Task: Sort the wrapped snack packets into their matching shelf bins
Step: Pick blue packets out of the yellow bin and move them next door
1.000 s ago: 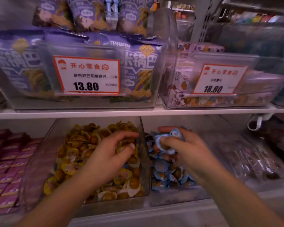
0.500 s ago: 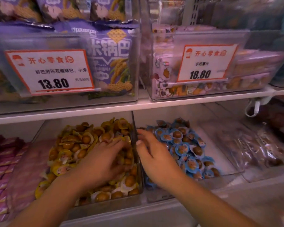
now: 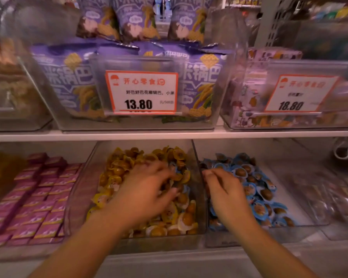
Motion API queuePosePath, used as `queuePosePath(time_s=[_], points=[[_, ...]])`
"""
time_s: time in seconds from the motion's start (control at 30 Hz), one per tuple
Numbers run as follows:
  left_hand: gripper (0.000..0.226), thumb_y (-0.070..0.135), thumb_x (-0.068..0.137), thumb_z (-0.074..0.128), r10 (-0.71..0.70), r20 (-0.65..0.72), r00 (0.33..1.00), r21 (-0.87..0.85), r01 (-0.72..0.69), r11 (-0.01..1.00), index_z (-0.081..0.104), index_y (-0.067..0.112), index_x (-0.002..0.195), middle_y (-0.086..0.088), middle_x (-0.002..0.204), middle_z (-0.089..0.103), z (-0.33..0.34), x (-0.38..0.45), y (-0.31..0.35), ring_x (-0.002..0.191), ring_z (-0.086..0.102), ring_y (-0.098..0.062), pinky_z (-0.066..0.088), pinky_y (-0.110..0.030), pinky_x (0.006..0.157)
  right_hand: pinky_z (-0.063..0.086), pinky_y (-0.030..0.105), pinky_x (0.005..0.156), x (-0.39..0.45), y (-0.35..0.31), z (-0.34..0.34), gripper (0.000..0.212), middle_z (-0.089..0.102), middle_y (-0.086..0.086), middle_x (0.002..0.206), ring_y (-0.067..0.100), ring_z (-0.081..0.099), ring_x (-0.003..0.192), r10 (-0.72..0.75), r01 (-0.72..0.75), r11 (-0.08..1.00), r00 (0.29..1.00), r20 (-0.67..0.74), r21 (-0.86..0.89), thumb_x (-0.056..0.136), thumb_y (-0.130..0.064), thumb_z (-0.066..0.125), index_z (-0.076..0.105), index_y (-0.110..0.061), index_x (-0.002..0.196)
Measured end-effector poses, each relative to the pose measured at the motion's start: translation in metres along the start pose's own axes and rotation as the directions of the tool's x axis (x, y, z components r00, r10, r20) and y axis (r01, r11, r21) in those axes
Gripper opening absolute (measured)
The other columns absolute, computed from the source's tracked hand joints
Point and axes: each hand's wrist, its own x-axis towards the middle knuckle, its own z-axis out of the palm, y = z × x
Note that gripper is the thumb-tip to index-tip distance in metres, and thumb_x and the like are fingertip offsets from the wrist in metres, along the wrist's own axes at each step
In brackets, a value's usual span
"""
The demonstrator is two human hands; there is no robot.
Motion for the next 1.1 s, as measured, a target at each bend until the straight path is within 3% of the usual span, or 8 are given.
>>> queuePosePath(time_s=[0.07, 0.17, 0.33, 0.5, 0.67, 0.77, 0.93, 1.1], points=[[0.039, 0.056, 0.088, 0.05, 0.063, 0.141, 0.988, -0.128, -0.045, 0.991, 0.058, 0.034, 0.119, 0.01, 0.117, 0.056, 0.016, 0.005, 0.021, 0.107, 0.055, -0.013, 0.047, -0.033, 0.092, 0.054, 0.046, 0.077, 0.005, 0.0, 0.002, 0.025, 0.071, 0.002, 0.081, 0.017, 0.067, 0.079, 0.08, -0.081, 0.994, 0.997, 0.013, 0.073, 0.1, -0.032, 0.049, 0.071, -0.021, 0.092], [0.04, 0.057, 0.093, 0.047, 0.072, 0.342, 0.937, -0.066, -0.052, 0.996, 0.058, 0.029, 0.119, 0.007, 0.118, 0.055, 0.034, 0.014, 0.026, 0.114, 0.05, -0.018, 0.042, -0.038, 0.097, 0.054, 0.045, 0.077, 0.006, 0.001, 0.005, 0.022, 0.071, 0.001, 0.079, 0.012, 0.066, 0.077, 0.068, -0.068, 0.995, 0.998, 0.009, 0.066, 0.099, -0.031, 0.051, 0.07, -0.023, 0.09], [0.062, 0.079, 0.081, 0.025, 0.024, 0.409, 0.912, 0.116, -0.078, 0.99, 0.062, 0.038, 0.108, 0.014, 0.11, 0.055, 0.021, 0.021, -0.004, 0.106, 0.044, -0.015, 0.033, -0.038, 0.093, 0.055, 0.049, 0.074, 0.009, 0.005, 0.002, 0.022, 0.07, 0.007, 0.079, 0.019, 0.067, 0.073, 0.089, -0.096, 0.989, 0.994, 0.064, 0.11, 0.099, -0.034, 0.051, 0.069, -0.025, 0.093], [0.041, 0.065, 0.076, 0.035, -0.068, 0.301, 0.951, 0.213, 0.002, 0.977, 0.057, 0.03, 0.073, 0.013, 0.081, 0.058, 0.006, 0.018, -0.033, 0.087, 0.053, -0.011, 0.04, -0.036, 0.09, 0.056, 0.044, 0.071, 0.014, 0.012, 0.001, 0.017, 0.071, -0.002, 0.08, 0.013, 0.067, 0.074, 0.096, -0.108, 0.989, 0.988, 0.119, 0.102, 0.096, -0.033, 0.052, 0.068, -0.029, 0.091], [0.044, 0.06, 0.072, 0.056, -0.045, 0.201, 0.979, 0.353, -0.029, 0.935, 0.058, 0.034, 0.108, 0.009, 0.103, 0.066, 0.013, 0.028, -0.016, 0.096, 0.062, -0.021, 0.043, -0.041, 0.089, 0.053, 0.031, 0.065, 0.015, 0.013, 0.004, 0.016, 0.069, -0.009, 0.076, 0.003, 0.064, 0.07, 0.097, -0.11, 0.988, 0.988, 0.12, 0.109, 0.095, -0.035, 0.052, 0.066, -0.031, 0.091], [0.047, 0.055, 0.07, 0.062, 0.039, 0.118, 0.992, 0.323, -0.076, 0.943, 0.057, 0.029, 0.109, 0.004, 0.104, 0.061, 0.025, 0.035, 0.004, 0.089, 0.061, -0.024, 0.047, -0.038, 0.077, 0.053, 0.034, 0.066, 0.011, 0.01, 0.004, 0.016, 0.069, -0.006, 0.078, 0.006, 0.065, 0.069, 0.084, -0.096, 0.99, 0.99, 0.118, 0.102, 0.097, -0.034, 0.051, 0.065, -0.032, 0.092], [0.044, 0.056, 0.085, 0.056, -0.018, 0.301, 0.954, -0.019, 0.025, 1.0, 0.049, 0.034, 0.123, 0.005, 0.122, 0.048, 0.043, 0.04, 0.016, 0.109, 0.055, -0.02, 0.047, -0.037, 0.09, 0.055, 0.03, 0.074, 0.01, 0.009, 0.002, 0.016, 0.07, -0.009, 0.085, 0.0, 0.064, 0.078, 0.082, -0.09, 0.994, 0.989, 0.123, 0.064, 0.097, -0.033, 0.05, 0.066, -0.031, 0.097], [0.091, 0.081, 0.057, 0.051, -0.093, 0.533, 0.841, 0.06, 0.072, 0.996, 0.02, 0.054, 0.138, 0.007, 0.146, 0.035, 0.041, 0.036, 0.005, 0.123, 0.051, -0.023, 0.047, -0.041, 0.098, 0.054, 0.029, 0.07, 0.01, 0.007, 0.001, 0.016, 0.071, -0.007, 0.084, 0.002, 0.064, 0.076, 0.092, -0.103, 0.992, 0.987, 0.134, 0.079, 0.097, -0.033, 0.05, 0.066, -0.03, 0.099]])
